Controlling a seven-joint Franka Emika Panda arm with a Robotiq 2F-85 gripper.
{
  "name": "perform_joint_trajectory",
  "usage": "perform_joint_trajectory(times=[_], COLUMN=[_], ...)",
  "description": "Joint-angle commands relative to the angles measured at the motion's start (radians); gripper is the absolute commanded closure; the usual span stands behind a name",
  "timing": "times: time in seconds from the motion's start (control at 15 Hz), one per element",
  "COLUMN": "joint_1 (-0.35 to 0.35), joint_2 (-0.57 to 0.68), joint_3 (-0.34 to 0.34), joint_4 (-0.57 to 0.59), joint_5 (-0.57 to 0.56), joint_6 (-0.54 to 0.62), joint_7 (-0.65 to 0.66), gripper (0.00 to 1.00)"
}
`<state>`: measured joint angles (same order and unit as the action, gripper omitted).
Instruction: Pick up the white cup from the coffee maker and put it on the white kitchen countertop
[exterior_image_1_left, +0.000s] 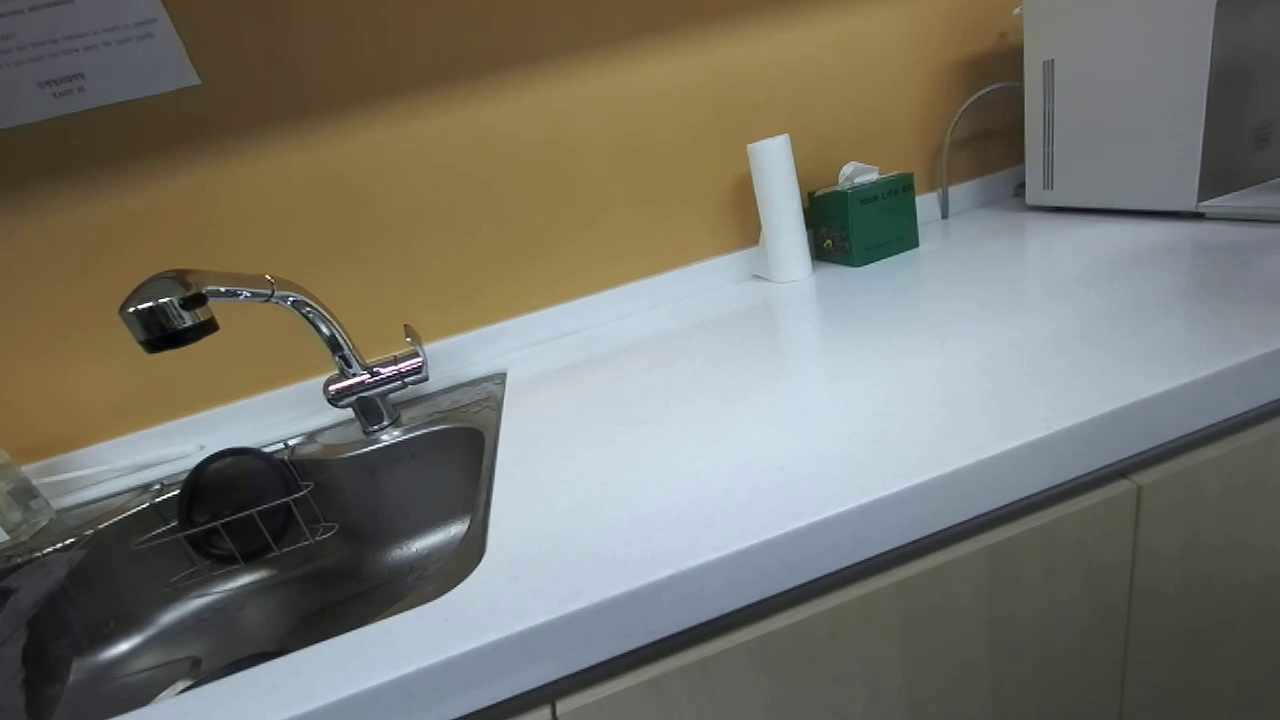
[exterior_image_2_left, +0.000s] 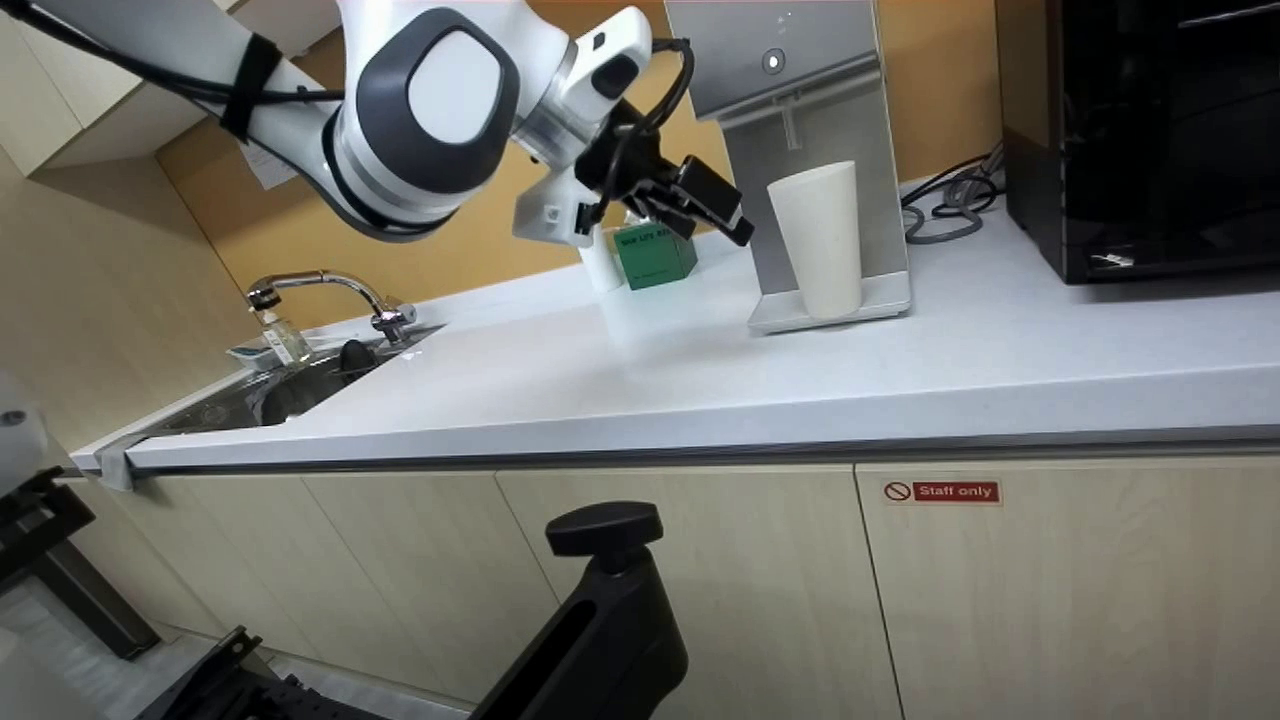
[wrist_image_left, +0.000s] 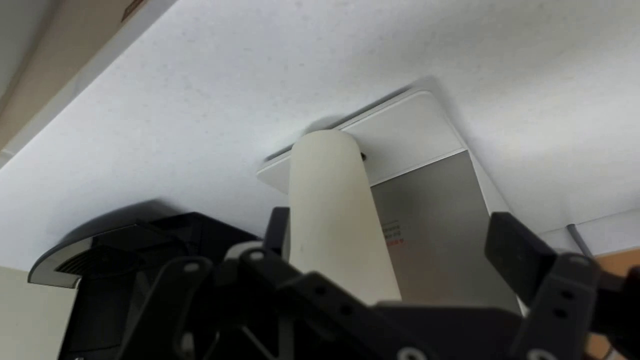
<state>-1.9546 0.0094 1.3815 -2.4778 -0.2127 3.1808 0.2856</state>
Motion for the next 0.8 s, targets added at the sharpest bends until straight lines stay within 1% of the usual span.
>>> perform_joint_trajectory(times=[0.0, 0.07, 0.2, 0.27, 0.33, 0.4, 0.6, 0.73], joint_1=[0.276, 0.357, 0.499, 0.389, 0.444, 0.471, 0.483, 0.479], joint_2=[0.043, 0.04, 0.017, 0.025, 0.023, 0.023, 0.032, 0.058], joint_3=[-0.252, -0.336, -0.497, -0.378, -0.44, -0.472, -0.491, -0.503], joint_4=[0.073, 0.079, 0.081, 0.062, 0.066, 0.069, 0.073, 0.072], joint_5=[0.101, 0.121, 0.153, 0.124, 0.134, 0.135, 0.129, 0.104], joint_6=[-0.056, -0.034, -0.009, -0.014, -0.011, -0.01, -0.005, 0.044], joint_7=[-0.127, -0.154, -0.187, -0.154, -0.167, -0.172, -0.176, -0.189], gripper=[0.0, 0.0, 0.0, 0.0, 0.0, 0.0, 0.0, 0.0])
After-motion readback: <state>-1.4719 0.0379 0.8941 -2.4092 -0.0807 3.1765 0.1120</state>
